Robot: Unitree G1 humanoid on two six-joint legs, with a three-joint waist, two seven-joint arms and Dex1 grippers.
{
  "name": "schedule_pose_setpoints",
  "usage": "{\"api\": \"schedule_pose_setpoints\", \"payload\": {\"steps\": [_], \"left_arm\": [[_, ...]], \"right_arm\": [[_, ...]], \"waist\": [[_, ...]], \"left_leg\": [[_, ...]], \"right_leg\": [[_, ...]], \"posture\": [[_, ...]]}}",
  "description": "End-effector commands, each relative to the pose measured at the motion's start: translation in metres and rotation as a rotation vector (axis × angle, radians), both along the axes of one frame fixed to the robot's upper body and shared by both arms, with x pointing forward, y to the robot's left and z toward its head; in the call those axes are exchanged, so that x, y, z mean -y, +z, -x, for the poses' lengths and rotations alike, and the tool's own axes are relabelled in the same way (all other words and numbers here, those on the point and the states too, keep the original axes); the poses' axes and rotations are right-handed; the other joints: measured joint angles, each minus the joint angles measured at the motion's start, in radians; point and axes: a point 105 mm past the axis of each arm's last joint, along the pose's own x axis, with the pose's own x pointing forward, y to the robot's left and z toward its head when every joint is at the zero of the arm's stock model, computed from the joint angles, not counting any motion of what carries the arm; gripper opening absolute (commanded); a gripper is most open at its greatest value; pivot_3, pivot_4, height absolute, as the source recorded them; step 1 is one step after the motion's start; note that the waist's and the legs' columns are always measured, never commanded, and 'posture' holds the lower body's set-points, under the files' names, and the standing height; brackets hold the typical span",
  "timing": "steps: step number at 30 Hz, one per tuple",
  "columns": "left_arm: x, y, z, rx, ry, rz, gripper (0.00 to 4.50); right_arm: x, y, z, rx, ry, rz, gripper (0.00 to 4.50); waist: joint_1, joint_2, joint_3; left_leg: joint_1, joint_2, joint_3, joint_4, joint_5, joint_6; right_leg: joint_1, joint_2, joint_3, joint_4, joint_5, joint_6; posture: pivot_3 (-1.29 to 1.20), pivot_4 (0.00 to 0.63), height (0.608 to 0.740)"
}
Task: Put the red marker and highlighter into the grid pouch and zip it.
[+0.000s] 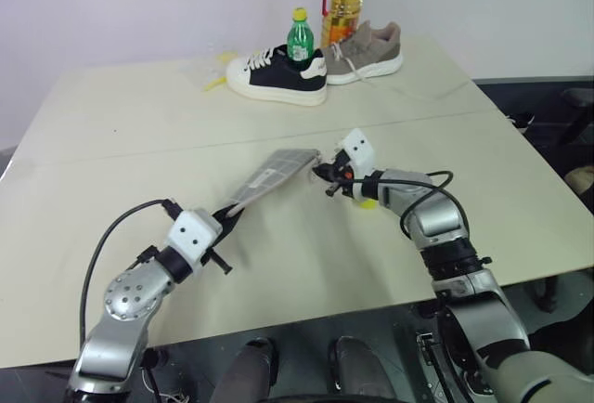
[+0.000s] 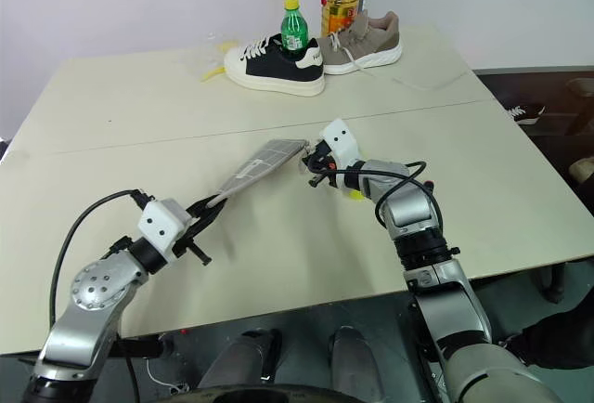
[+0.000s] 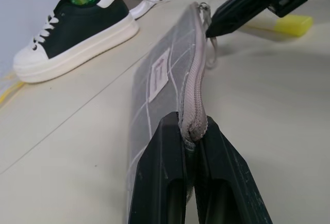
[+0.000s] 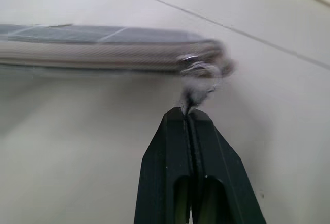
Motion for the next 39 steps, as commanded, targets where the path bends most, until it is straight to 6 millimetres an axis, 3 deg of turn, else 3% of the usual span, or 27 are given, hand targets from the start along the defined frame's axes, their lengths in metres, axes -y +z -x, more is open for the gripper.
{"api": "schedule_pose_setpoints", "payload": {"steps": [1,14,19,27,30,32,35,39], "left_arm": [[0.015,0.002,-0.009,0.027,-0.007,0.027,0.0],[0.07,-0.012,-0.04,0.032,-0.044,0.035,0.0],[0.078,-0.004,-0.059,0.063,-0.005,0.081,0.0],[0.073,-0.003,-0.063,0.081,0.01,0.079,0.0],[0.064,0.0,-0.063,0.099,0.04,0.077,0.0],[0.058,0.003,-0.063,0.111,0.054,0.076,0.0],[0.046,0.011,-0.06,0.132,0.06,0.087,0.0],[0.037,0.01,-0.049,0.107,0.005,0.073,0.0]], "right_arm": [[-0.015,0.012,0.014,0.085,0.103,0.056,0.03],[-0.042,0.023,0.057,0.133,0.317,0.129,0.03],[-0.047,0.023,0.076,0.141,0.423,0.17,0.03],[-0.044,0.022,0.082,0.146,0.448,0.197,0.03],[-0.036,0.025,0.087,0.105,0.463,0.172,0.8],[-0.028,0.026,0.085,0.1,0.449,0.178,1.8],[0.006,0.032,0.058,0.09,0.258,0.184,3.28],[0.061,0.037,0.022,0.038,-0.07,0.17,3.28]], "waist": [[0.002,0.0,0.0],[0.001,-0.001,0.0],[0.006,-0.001,0.0],[0.016,-0.001,-0.001],[0.021,-0.002,-0.001],[0.022,-0.002,-0.001],[0.021,-0.002,0.0],[0.022,-0.002,0.0]], "left_leg": [[0.0,0.0,0.0,0.0,0.0,0.0],[0.0,0.0,0.0,0.001,0.0,0.0],[-0.001,-0.001,0.0,0.003,0.0,0.0],[-0.001,-0.001,0.0,0.003,0.0,0.0],[-0.001,-0.001,0.0,0.003,0.0,0.0],[-0.001,-0.001,0.0,0.003,0.0,0.0],[-0.001,-0.001,0.0,0.004,0.0,0.0],[-0.001,-0.001,0.0,0.004,0.0,0.0]], "right_leg": [[0.0,0.0,0.0,0.0,0.0,0.0],[0.0,0.001,0.0,0.0,0.0,0.001],[0.001,0.001,-0.001,0.0,0.001,0.002],[0.001,0.001,-0.001,0.0,0.001,0.003],[0.001,0.001,-0.001,0.0,0.001,0.003],[0.001,0.001,-0.001,0.0,0.001,0.003],[0.001,0.001,-0.001,0.0,0.002,0.003],[0.001,0.001,-0.001,0.0,0.002,0.003]], "posture": [[0.0,0.15,0.74],[0.0,0.15,0.74],[0.0,0.15,0.74],[0.0,0.15,0.74],[0.0,0.15,0.74],[0.0,0.15,0.74],[0.0,0.15,0.74],[0.0,0.15,0.74]]}}
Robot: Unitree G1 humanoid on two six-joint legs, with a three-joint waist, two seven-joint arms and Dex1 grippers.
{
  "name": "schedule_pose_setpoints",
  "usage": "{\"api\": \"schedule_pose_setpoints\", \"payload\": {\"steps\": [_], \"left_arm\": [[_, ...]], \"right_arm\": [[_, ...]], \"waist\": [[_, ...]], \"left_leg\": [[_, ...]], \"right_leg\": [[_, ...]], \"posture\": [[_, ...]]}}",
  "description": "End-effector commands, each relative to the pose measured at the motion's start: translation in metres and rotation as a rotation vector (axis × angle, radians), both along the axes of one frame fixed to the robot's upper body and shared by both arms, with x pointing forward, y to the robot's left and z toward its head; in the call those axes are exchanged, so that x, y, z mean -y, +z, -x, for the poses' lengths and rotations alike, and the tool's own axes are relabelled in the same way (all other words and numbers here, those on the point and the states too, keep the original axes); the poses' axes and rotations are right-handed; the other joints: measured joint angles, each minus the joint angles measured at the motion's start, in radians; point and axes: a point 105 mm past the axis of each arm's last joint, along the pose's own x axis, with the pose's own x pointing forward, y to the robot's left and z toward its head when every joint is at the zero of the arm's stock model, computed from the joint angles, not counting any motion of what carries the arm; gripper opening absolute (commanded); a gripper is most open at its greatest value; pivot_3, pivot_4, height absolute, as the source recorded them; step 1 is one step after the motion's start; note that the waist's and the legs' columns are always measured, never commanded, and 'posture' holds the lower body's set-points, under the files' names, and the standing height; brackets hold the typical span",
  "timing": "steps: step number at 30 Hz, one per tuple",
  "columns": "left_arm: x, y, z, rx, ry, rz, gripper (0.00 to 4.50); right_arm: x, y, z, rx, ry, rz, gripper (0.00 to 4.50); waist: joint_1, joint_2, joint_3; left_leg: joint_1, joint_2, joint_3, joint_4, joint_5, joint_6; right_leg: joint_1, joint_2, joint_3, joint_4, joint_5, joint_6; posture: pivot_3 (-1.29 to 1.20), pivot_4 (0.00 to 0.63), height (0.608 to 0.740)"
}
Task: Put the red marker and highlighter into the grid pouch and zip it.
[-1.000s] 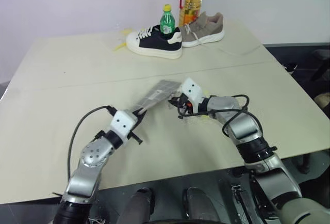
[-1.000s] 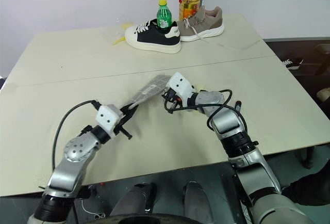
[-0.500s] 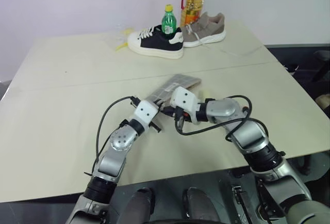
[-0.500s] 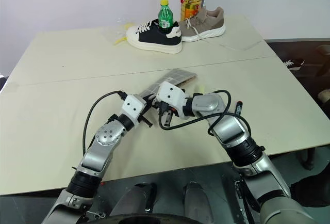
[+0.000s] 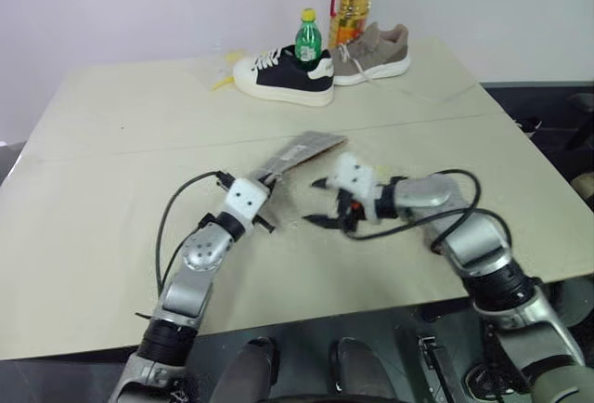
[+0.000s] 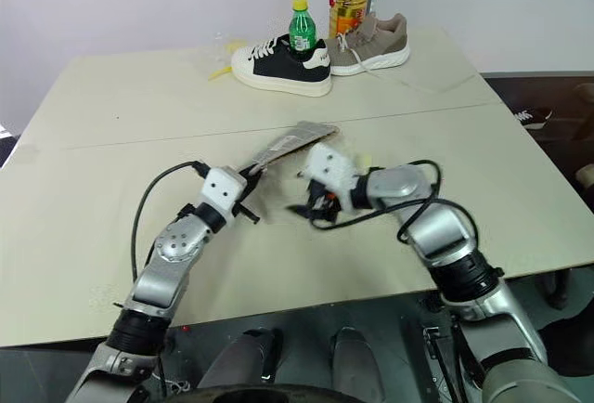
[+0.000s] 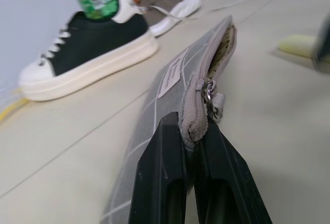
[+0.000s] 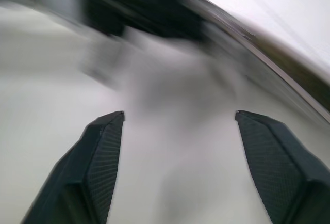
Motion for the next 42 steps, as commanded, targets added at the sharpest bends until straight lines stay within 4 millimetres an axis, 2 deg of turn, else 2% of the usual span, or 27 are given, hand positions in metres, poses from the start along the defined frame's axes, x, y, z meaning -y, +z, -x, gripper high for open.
{"api": "schedule_pose_setpoints", "payload": {"steps": [1,4,7,16,21,22,24,25,27,28,31,34,37,42], "left_arm": [[-0.002,0.015,0.01,0.03,-0.061,0.03,0.0],[-0.003,0.017,0.013,0.021,-0.088,0.042,0.0],[-0.002,0.015,0.012,0.014,-0.1,0.029,0.0],[0.011,0.008,0.008,-0.003,-0.129,0.038,0.0],[0.014,0.007,0.009,-0.005,-0.135,0.044,0.0],[0.014,0.007,0.009,-0.005,-0.135,0.045,0.0],[0.014,0.007,0.009,-0.004,-0.132,0.047,0.0],[0.013,0.007,0.009,-0.004,-0.129,0.047,0.0],[0.01,0.008,0.009,-0.003,-0.118,0.049,0.0],[0.008,0.008,0.009,-0.003,-0.111,0.048,0.0],[0.004,0.009,0.009,-0.001,-0.101,0.047,0.0],[0.001,0.01,0.009,0.003,-0.095,0.046,0.0],[-0.001,0.011,0.009,0.005,-0.087,0.048,0.0],[-0.002,0.011,0.009,0.01,-0.08,0.05,0.0]], "right_arm": [[0.041,0.016,-0.027,0.025,-0.254,-0.037,3.28],[0.064,0.011,-0.036,-0.024,-0.417,-0.053,3.28],[0.077,0.002,-0.037,-0.091,-0.522,-0.066,3.28],[0.065,-0.032,-0.028,-0.302,-0.659,-0.196,3.28],[0.068,-0.043,-0.028,-0.304,-0.726,-0.137,3.28],[0.069,-0.045,-0.029,-0.295,-0.728,-0.117,3.04],[0.068,-0.045,-0.028,-0.276,-0.709,-0.091,2.49],[0.068,-0.044,-0.028,-0.269,-0.704,-0.089,1.84],[0.068,-0.038,-0.032,-0.211,-0.68,-0.058,0.99],[0.068,-0.032,-0.034,-0.154,-0.654,-0.021,0.87],[0.067,-0.017,-0.039,0.04,-0.528,0.119,0.88],[0.058,0.0,-0.035,0.163,-0.354,0.155,0.88],[0.052,0.011,-0.027,0.191,-0.228,0.121,0.88],[0.043,0.012,-0.009,0.145,-0.095,0.056,0.88]], "waist": [[0.0,0.0,0.0],[0.0,0.0,0.0],[0.0,0.0,0.0],[-0.001,0.0,0.0],[0.0,0.0,0.0],[0.0,0.0,0.0],[-0.001,0.0,0.0],[-0.001,0.0,0.0],[-0.002,0.0,0.0],[-0.002,0.0,0.0],[-0.002,0.0,0.0],[-0.003,0.0,0.0],[-0.004,0.0,0.0],[-0.001,0.0,0.0]], "left_leg": [[0.0,0.0,0.0,0.0,0.0,0.0],[-0.002,0.0,0.0,0.0,0.0,0.0],[-0.002,0.0,0.0,0.0,0.0,0.0],[-0.003,0.0,0.0,0.0,0.0,0.0],[-0.003,0.0,0.0,0.001,0.0,0.0],[-0.003,0.0,0.0,0.001,0.0,0.0],[-0.002,0.0,0.0,0.001,0.0,0.0],[-0.002,0.0,0.0,0.002,0.0,0.0],[-0.002,0.0,0.0,0.001,0.0,0.0],[-0.002,0.0,0.0,0.001,0.0,0.0],[-0.003,0.0,0.0,0.002,0.0,0.0],[-0.003,0.0,0.001,0.001,0.0,0.0],[-0.002,0.001,0.001,0.001,0.0,0.0],[-0.002,0.001,0.001,0.001,0.0,0.0]], "right_leg": [[0.0,0.0,0.0,0.0,0.0,0.0],[-0.001,-0.001,0.0,0.0,0.0,0.0],[-0.002,-0.001,0.0,0.0,0.0,0.0],[-0.003,0.0,0.0,0.0,0.0,-0.001],[-0.002,0.0,0.0,0.0,0.0,-0.001],[-0.002,0.0,0.0,0.0,0.0,-0.001],[-0.001,0.0,0.0,0.0,0.0,-0.001],[-0.001,0.0,0.0,0.0,0.0,-0.001],[-0.001,0.0,0.0,0.0,0.0,-0.001],[-0.001,0.0,0.0,0.0,0.0,-0.001],[-0.002,0.0,0.0,0.0,0.0,0.0],[-0.002,0.0,0.0,0.0,0.001,0.0],[-0.002,0.001,0.0,0.0,0.001,0.0],[-0.001,0.001,0.0,-0.001,0.001,0.0]], "posture": [[0.0,0.15,0.74],[0.0,0.15,0.74],[0.0,0.15,0.74],[0.0,0.15,0.74],[0.0,0.15,0.74],[0.0,0.15,0.74],[0.0,0.15,0.74],[0.0,0.15,0.74],[0.0,0.15,0.74],[0.0,0.15,0.74],[0.0,0.15,0.74],[0.0,0.15,0.74],[0.0,0.15,0.74],[0.0,0.15,0.74]]}}
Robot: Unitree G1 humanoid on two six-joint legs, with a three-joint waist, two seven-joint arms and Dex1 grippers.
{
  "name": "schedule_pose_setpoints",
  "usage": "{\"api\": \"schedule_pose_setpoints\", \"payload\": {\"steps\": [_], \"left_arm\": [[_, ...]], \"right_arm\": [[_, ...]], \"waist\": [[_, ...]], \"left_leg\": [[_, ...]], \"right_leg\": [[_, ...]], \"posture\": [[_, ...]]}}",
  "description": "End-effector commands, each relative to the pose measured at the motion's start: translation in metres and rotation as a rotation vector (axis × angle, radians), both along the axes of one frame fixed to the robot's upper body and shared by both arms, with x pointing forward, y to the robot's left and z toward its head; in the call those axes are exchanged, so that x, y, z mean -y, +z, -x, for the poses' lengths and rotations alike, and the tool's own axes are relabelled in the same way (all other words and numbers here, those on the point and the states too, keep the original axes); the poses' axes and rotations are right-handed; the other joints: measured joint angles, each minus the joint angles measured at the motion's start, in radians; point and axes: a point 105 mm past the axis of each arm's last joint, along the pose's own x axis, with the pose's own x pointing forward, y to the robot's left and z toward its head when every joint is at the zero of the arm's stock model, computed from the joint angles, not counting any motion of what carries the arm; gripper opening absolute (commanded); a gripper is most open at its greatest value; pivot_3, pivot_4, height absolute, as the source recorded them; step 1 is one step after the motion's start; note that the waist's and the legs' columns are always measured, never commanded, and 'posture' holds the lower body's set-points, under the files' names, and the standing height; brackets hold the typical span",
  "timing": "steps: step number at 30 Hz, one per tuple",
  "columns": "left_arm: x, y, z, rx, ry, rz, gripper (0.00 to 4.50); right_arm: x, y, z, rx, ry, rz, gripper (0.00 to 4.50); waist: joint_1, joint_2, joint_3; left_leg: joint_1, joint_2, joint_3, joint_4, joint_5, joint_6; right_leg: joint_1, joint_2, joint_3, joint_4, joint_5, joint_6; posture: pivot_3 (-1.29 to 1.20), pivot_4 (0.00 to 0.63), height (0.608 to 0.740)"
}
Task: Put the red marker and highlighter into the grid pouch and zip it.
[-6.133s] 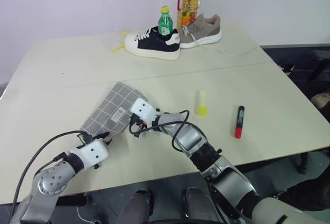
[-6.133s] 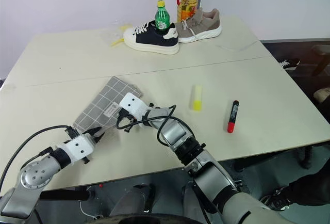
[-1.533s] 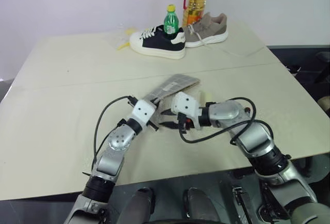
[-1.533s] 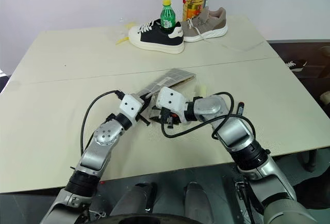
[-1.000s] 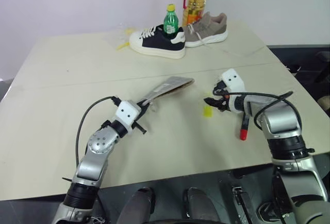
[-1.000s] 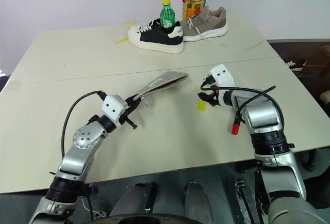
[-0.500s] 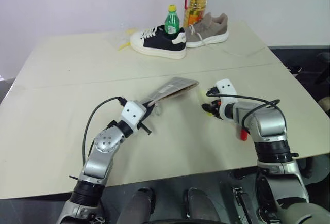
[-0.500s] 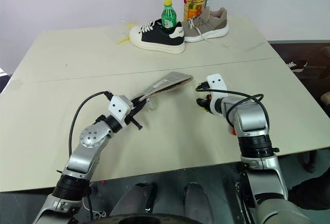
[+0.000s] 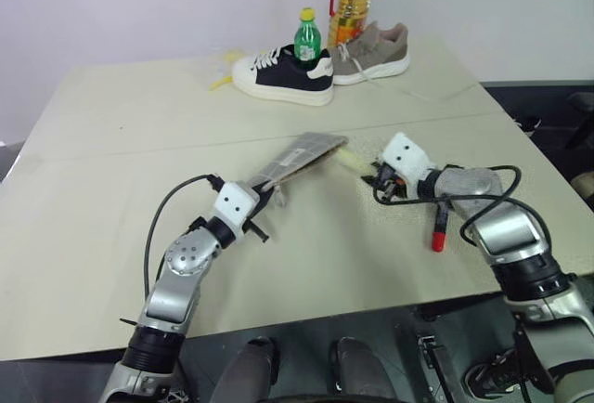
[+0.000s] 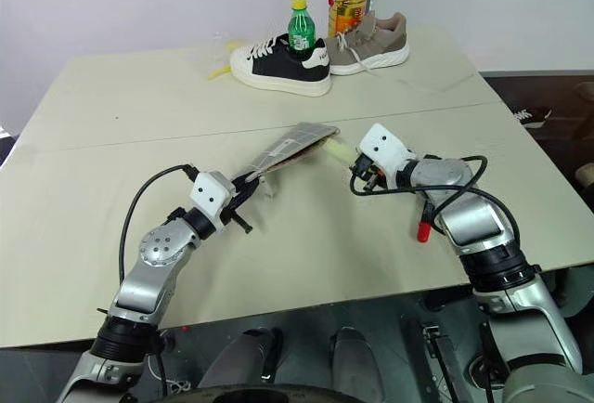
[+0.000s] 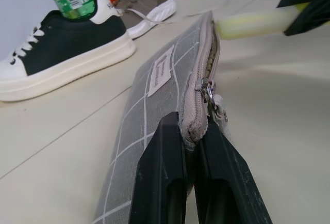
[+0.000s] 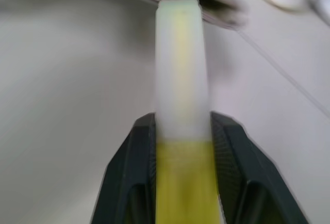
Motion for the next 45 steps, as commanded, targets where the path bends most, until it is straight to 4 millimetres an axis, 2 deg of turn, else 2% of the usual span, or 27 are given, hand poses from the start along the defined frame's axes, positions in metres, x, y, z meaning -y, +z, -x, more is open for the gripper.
{"api": "schedule_pose_setpoints", "payload": {"steps": [1,7,22,27,37,45], "left_arm": [[-0.005,0.015,0.0,0.056,0.018,0.017,0.0],[-0.005,0.015,0.0,0.056,0.014,0.013,0.0],[0.004,0.019,0.01,0.065,-0.048,0.039,0.0],[0.009,0.018,0.016,0.063,-0.1,0.017,0.0],[0.018,0.015,0.026,0.043,-0.215,-0.063,0.0],[0.017,0.014,0.028,0.032,-0.223,-0.064,0.0]], "right_arm": [[-0.011,0.019,0.011,0.041,0.092,-0.055,0.88],[-0.017,0.022,0.014,0.034,0.11,-0.093,0.88],[-0.022,0.012,0.008,0.018,0.095,-0.07,0.88],[-0.025,0.012,0.008,0.058,0.145,0.02,0.88],[-0.039,0.029,0.015,0.211,0.359,0.297,0.88],[-0.044,0.036,0.013,0.221,0.382,0.285,0.88]], "waist": [[0.001,0.0,0.0],[0.001,0.0,0.0],[0.001,0.0,0.0],[0.001,0.0,0.0],[0.0,0.0,0.0],[0.0,0.0,0.0]], "left_leg": [[0.0,0.0,0.0,0.0,0.0,0.0],[0.0,0.0,0.0,0.001,0.0,0.0],[0.0,0.0,0.0,0.0,0.0,0.0],[0.0,0.0,0.0,0.0,0.0,0.0],[0.0,0.0,0.0,0.0,0.0,0.0],[0.0,0.0,0.0,0.0,0.0,0.0]], "right_leg": [[0.0,0.0,0.0,0.0,0.0,0.0],[0.0,0.0,0.0,0.0,0.0,0.0],[0.0,-0.001,0.0,0.0,0.0,0.0],[0.0,-0.001,0.0,0.0,0.0,0.0],[0.0,-0.001,0.0,0.0,0.0,0.0],[0.0,-0.001,0.0,0.0,0.0,0.0]], "posture": [[0.0,0.15,0.74],[0.0,0.15,0.74],[0.0,0.15,0.74],[0.0,0.15,0.74],[0.0,0.15,0.74],[0.0,0.15,0.74]]}}
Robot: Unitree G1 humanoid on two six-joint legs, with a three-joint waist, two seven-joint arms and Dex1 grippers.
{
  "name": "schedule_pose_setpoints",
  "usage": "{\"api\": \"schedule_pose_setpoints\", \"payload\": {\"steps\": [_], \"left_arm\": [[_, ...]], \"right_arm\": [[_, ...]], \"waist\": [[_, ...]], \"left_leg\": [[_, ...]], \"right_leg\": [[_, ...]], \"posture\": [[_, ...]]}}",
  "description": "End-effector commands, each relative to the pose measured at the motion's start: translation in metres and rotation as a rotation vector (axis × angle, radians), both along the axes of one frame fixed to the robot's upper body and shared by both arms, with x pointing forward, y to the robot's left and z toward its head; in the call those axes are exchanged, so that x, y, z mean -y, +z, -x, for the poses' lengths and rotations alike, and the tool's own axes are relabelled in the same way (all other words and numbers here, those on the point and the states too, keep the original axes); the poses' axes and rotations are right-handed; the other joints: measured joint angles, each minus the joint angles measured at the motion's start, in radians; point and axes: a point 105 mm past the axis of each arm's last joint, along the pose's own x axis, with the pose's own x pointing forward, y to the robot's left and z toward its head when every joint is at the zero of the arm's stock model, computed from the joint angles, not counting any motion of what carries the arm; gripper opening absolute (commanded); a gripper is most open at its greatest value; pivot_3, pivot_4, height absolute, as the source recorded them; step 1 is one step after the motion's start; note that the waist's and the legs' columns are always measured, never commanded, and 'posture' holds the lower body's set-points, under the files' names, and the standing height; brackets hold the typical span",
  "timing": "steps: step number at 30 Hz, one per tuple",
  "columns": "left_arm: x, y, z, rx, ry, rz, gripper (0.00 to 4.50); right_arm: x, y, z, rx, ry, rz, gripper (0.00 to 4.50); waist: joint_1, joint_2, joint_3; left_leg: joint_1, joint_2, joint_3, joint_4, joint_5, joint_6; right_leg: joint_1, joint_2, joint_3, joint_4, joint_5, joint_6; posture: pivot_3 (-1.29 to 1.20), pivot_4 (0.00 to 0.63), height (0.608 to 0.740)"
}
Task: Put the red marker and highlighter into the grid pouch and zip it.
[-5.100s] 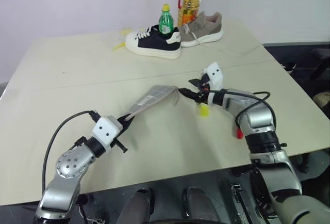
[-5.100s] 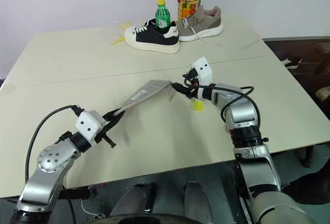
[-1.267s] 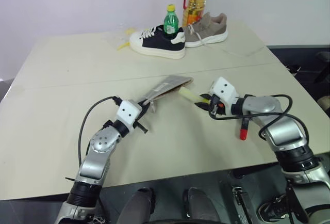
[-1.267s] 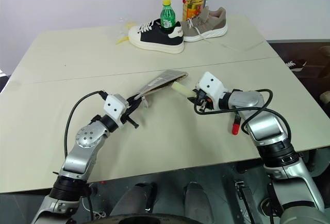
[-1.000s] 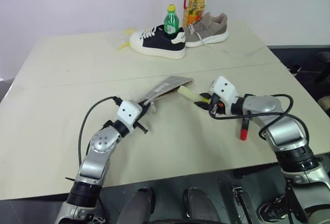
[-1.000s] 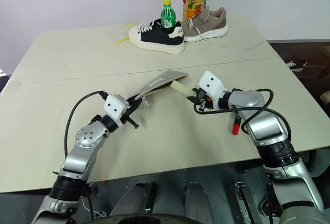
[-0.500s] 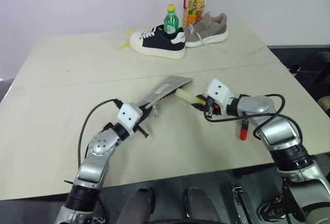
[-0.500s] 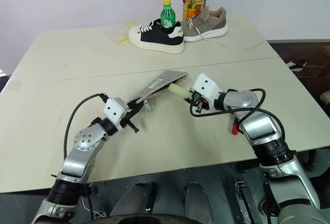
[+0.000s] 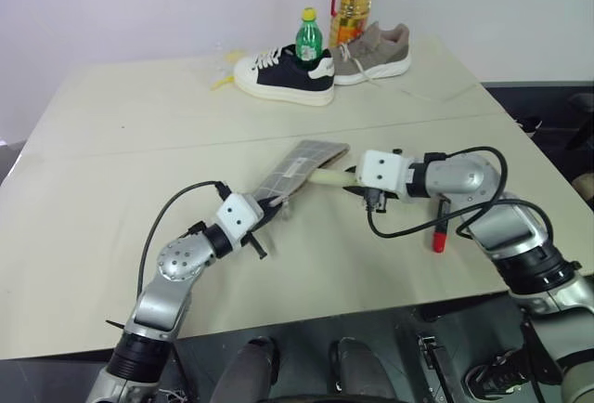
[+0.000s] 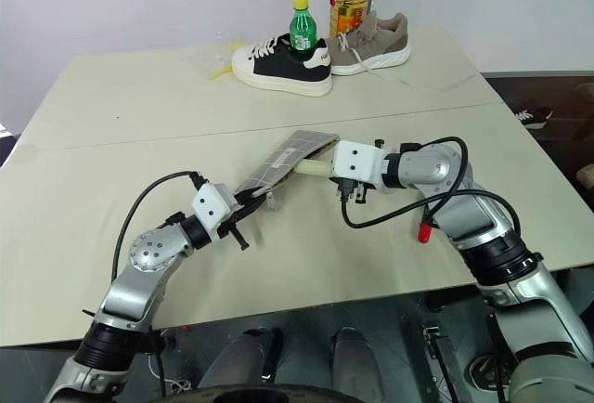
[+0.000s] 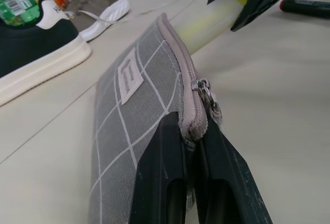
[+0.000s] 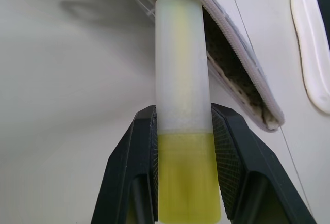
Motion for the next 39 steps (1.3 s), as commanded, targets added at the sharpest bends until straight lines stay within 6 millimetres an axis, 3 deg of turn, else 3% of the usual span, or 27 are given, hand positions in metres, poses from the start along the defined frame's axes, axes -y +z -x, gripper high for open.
{"api": "schedule_pose_setpoints", "payload": {"steps": [1,11,21,24,29,39], "left_arm": [[0.008,0.017,0.007,0.059,-0.045,0.033,0.0],[0.005,0.016,0.007,0.039,-0.04,0.046,0.0],[0.004,0.016,0.007,0.037,-0.044,0.045,0.0],[0.005,0.017,0.008,0.036,-0.055,0.043,0.0],[0.011,0.025,0.01,0.036,-0.106,0.042,0.0],[0.021,0.031,0.021,-0.053,-0.252,0.023,0.0]], "right_arm": [[-0.009,0.018,0.001,0.065,0.042,-0.011,0.88],[0.003,0.031,-0.006,0.003,-0.04,-0.152,0.88],[0.026,0.021,-0.015,-0.104,-0.182,-0.236,0.88],[0.021,0.018,-0.015,-0.068,-0.157,-0.179,0.88],[-0.003,0.012,0.0,0.106,0.055,0.055,0.88],[-0.036,0.008,0.019,0.191,0.282,0.156,0.88]], "waist": [[0.0,0.0,0.0],[0.0,0.0,0.0],[0.0,0.0,0.0],[-0.001,0.0,0.0],[-0.001,0.0,0.0],[-0.001,0.0,0.0]], "left_leg": [[0.0,0.0,0.0,0.0,0.0,0.0],[0.0,0.0,0.0,0.0,0.0,0.0],[0.0,0.0,0.0,0.0,0.0,0.0],[0.0,0.0,0.0,0.0,0.0,0.0],[0.0,0.0,0.0,0.0,0.0,0.0],[0.0,0.0,0.0,0.0,0.0,0.0]], "right_leg": [[0.0,0.0,0.0,0.0,0.0,0.0],[0.0,-0.001,0.0,0.0,0.0,0.0],[0.0,-0.001,0.0,0.0,0.0,0.0],[0.0,-0.001,0.0,0.0,0.0,0.0],[0.0,-0.001,0.0,0.0,0.0,0.0],[0.0,0.0,0.0,0.0,0.0,0.0]], "posture": [[0.0,0.15,0.74],[0.0,0.15,0.74],[0.0,0.15,0.74],[0.0,0.15,0.74],[0.0,0.15,0.74],[0.0,0.15,0.74]]}}
